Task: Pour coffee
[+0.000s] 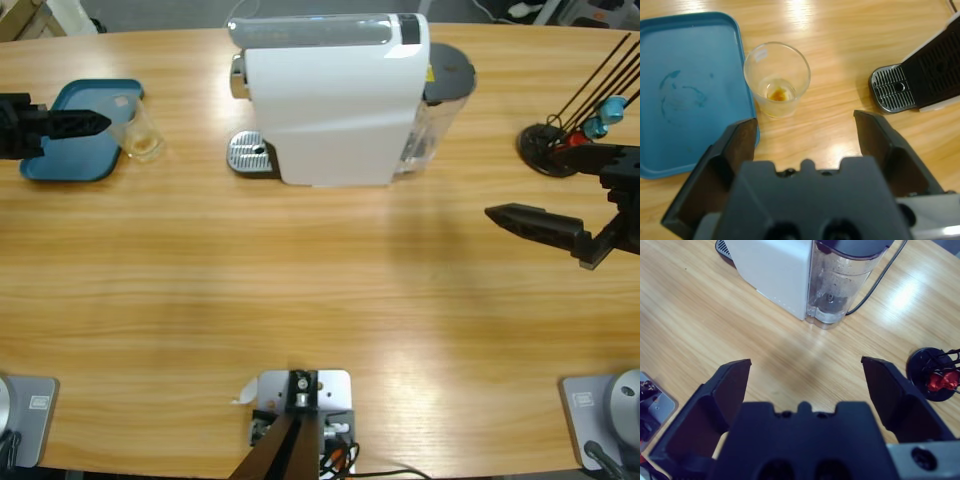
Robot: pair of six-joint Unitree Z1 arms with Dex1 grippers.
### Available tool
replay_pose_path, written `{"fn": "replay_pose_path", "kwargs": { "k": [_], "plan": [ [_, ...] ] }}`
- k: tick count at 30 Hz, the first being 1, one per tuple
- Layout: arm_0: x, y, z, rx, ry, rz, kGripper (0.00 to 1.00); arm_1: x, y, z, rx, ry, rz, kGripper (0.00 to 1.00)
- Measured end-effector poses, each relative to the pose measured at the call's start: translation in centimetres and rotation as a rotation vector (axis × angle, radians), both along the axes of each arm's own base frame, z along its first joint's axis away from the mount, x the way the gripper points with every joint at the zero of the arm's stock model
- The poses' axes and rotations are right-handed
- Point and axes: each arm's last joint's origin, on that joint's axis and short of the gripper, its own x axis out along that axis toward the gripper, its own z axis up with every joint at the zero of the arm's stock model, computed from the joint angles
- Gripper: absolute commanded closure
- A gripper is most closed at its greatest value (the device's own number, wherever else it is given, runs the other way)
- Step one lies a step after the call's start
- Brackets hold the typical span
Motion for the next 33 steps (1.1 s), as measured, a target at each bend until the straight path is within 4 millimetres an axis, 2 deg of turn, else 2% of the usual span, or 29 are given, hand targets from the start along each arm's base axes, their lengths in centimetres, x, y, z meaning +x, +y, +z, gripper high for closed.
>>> {"fn": "replay_pose_path", "kwargs": {
  "k": [7, 13, 21, 23, 27, 29, 33],
  "plan": [
    [2.9, -0.3, -1.6, 0.003, -0.022, 0.023, 0.188, 0.0, 0.0, 0.0, 0.001, -0.001, 0.000, 0.000],
    [5.5, -1.0, -3.9, 0.004, -0.019, 0.023, 0.179, 0.0, -0.1, -0.3, -0.005, 0.003, 0.000, 0.000],
    [7.5, -1.4, -6.8, 0.015, 0.024, 0.024, 0.177, -0.1, -0.1, -0.5, -0.007, 0.005, 0.000, 0.000],
    [7.7, -1.5, -6.9, 0.014, 0.017, 0.022, 0.179, -0.1, -0.1, -0.4, -0.005, 0.004, 0.000, 0.000],
    [7.4, -2.1, -6.2, 0.009, -0.002, 0.002, 0.179, 0.0, 0.0, -0.5, -0.008, 0.006, 0.000, 0.000],
    [6.7, -2.1, -4.5, -0.002, -0.039, -0.003, 0.179, 0.1, 0.2, -0.7, -0.016, 0.011, 0.000, 0.000],
    [4.6, -1.6, 0.2, -0.022, -0.112, -0.008, 0.179, 0.3, 0.5, -0.8, -0.025, 0.017, 0.000, 0.000]
  ]
}}
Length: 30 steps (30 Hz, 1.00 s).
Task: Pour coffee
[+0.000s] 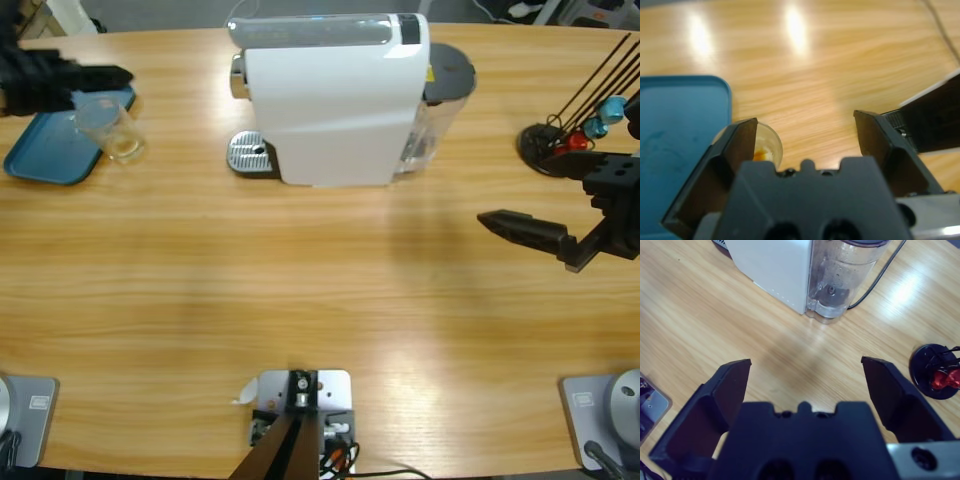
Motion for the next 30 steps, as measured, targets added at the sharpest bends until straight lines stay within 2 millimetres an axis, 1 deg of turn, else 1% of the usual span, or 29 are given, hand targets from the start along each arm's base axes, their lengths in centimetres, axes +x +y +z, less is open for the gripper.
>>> {"fn": "replay_pose_path", "kwargs": {
  "k": [2, 5, 7, 11, 16, 23, 28, 30],
  "plan": [
    [-1.2, 0.3, 1.6, -0.006, -0.022, 0.000, 0.178, 0.0, 0.0, 0.0, 0.001, -0.001, 0.000, 0.000],
    [-2.2, 0.8, 2.4, -0.005, -0.024, 0.009, 0.176, 0.0, 0.0, 0.0, 0.002, -0.002, 0.000, 0.000],
    [-2.6, 1.1, 2.0, 0.010, -0.011, 0.028, 0.174, 0.0, 0.0, 0.0, 0.002, -0.002, -0.001, 0.000],
    [-3.3, 1.7, 0.4, 0.049, 0.037, 0.065, 0.174, 0.1, 0.0, 0.0, 0.002, -0.002, -0.003, 0.000],
    [-2.3, 1.8, -2.0, 0.089, 0.124, 0.093, 0.174, 0.1, 0.0, 0.0, 0.002, -0.002, -0.003, 0.000],
    [-0.1, 1.9, -3.4, 0.088, 0.099, 0.122, 0.174, 0.1, 0.0, 0.0, 0.002, -0.002, -0.003, 0.000],
    [1.1, 1.9, -4.1, 0.086, 0.078, 0.130, 0.174, 0.1, 0.0, 0.0, 0.002, -0.002, -0.005, 0.000],
    [1.5, 1.9, -4.7, 0.089, 0.087, 0.133, 0.174, 0.1, 0.0, 0.0, 0.002, -0.002, -0.006, 0.000]
  ]
}}
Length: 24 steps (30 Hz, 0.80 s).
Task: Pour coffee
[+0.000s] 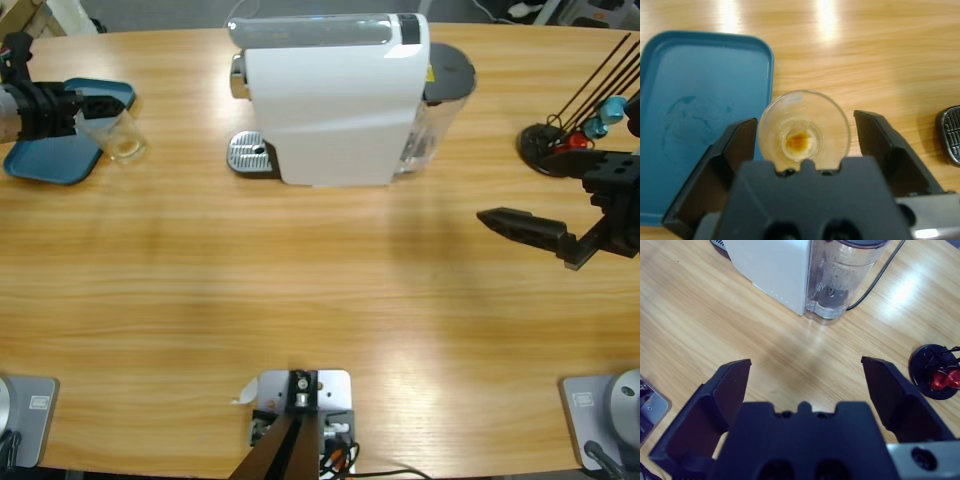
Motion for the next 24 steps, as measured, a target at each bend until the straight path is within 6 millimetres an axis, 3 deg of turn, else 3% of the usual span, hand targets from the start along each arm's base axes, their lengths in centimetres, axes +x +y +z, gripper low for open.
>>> {"fn": "replay_pose_path", "kwargs": {
  "k": [6, 8, 11, 13, 16, 24],
  "plan": [
    [0.7, -0.1, -1.0, 0.003, 0.014, 0.002, 0.185, 0.0, 0.0, 0.0, -0.001, 0.001, -0.001, 0.000],
    [0.7, -0.1, -1.2, 0.003, 0.013, 0.002, 0.257, 0.0, 0.0, 0.0, -0.001, 0.001, -0.001, 0.000],
    [0.9, -0.1, -1.6, 0.003, 0.014, 0.001, 0.282, 0.0, 0.0, 0.0, -0.002, 0.002, -0.001, 0.000],
    [0.9, -0.2, -1.8, 0.004, 0.018, 0.001, 0.450, 0.1, 0.1, -0.1, -0.004, 0.003, -0.001, 0.000],
    [0.9, -0.2, -1.9, 0.004, 0.016, 0.001, 0.566, 0.1, 0.1, -0.1, -0.004, 0.003, -0.001, 0.000],
    [0.6, -0.7, -2.0, 0.003, 0.011, -0.020, 0.566, 0.1, 0.1, -0.1, -0.004, 0.003, -0.001, 0.000]
  ]
}}
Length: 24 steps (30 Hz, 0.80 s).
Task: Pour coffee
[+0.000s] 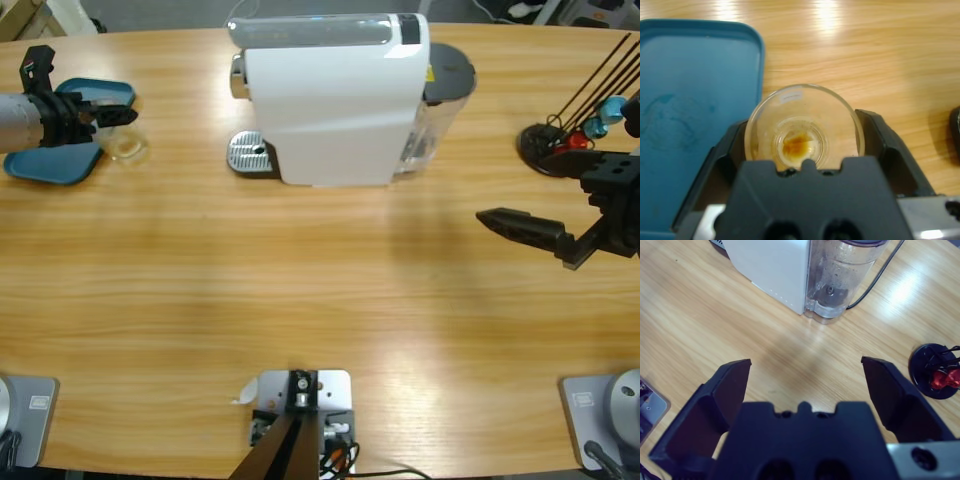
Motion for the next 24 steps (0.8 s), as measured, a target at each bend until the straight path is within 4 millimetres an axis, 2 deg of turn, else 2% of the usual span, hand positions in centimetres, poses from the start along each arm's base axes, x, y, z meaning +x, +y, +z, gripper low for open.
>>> {"fn": "replay_pose_path", "kwargs": {
  "k": [5, 9, 17, 20, 24],
  "plan": [
    [-1.0, -1.4, 0.5, -0.008, -0.002, -0.061, 0.561, 0.0, 0.0, 0.0, 0.000, 0.000, 0.000, 0.000],
    [-2.1, -2.8, 2.0, -0.026, 0.012, -0.162, 0.555, 0.0, 0.0, 0.0, 0.000, 0.000, 0.000, 0.000],
    [-0.7, -5.5, 5.9, -0.013, -0.057, -0.394, 0.552, 0.0, 0.0, 0.0, 0.000, 0.000, 0.000, 0.000],
    [0.2, -6.6, 5.6, 0.004, -0.059, -0.450, 0.552, 0.0, 0.0, 0.0, 0.000, 0.000, 0.000, 0.000],
    [0.9, -8.1, 3.5, 0.024, -0.008, -0.498, 0.551, 0.0, 0.0, 0.0, 0.000, 0.000, 0.000, 0.000]
  ]
}}
